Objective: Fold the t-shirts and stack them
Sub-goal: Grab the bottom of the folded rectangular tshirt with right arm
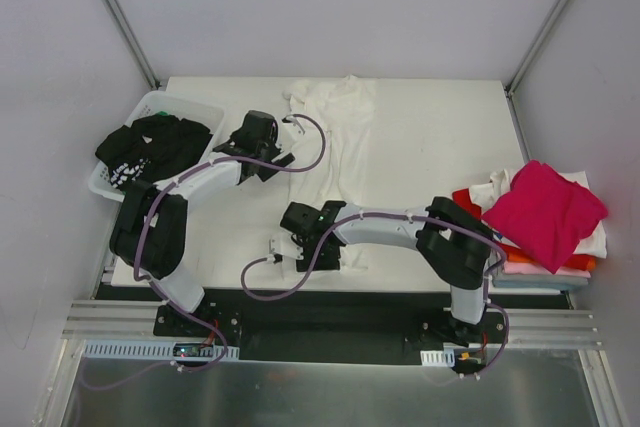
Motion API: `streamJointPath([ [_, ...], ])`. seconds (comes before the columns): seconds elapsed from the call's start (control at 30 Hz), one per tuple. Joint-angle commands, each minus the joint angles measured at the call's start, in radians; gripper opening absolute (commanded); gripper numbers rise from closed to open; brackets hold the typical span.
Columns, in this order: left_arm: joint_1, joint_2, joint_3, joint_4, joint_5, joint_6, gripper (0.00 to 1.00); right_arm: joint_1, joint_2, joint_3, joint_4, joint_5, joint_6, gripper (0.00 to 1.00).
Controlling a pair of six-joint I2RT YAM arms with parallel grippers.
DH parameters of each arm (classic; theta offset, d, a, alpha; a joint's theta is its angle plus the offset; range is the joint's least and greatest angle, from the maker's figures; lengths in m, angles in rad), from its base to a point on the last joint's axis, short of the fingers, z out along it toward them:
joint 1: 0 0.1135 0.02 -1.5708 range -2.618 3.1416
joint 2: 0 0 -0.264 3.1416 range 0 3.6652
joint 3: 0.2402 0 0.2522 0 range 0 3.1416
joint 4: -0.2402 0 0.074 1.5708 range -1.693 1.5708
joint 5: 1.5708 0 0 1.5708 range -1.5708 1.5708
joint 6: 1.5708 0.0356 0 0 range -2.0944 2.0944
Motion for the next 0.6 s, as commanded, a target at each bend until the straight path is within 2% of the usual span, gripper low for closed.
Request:
streamJointPath([
  [0.0,0.019,-0.051,-0.015,0.019,-0.009,-0.002,0.97,0.032,0.106,-0.037,0.040,-0.063,0.031,0.42],
  [0.07,0.022,-0.054,-0.017,0.019,-0.009,-0.002,0.97,0.035,0.107,-0.034,0.029,-0.069,0.030,0.35],
  [0.13,0.026,-0.054,-0.017,0.019,-0.009,-0.002,0.96,0.040,0.110,-0.030,0.015,-0.072,0.030,0.15],
  [0.2,0.028,-0.055,-0.018,0.022,-0.009,-0.004,0.96,0.046,0.112,-0.031,0.011,-0.072,0.028,0.01],
  [0.57,0.039,-0.060,-0.032,0.024,-0.003,-0.014,0.97,0.069,0.044,-0.005,-0.060,-0.062,0.021,0.01],
])
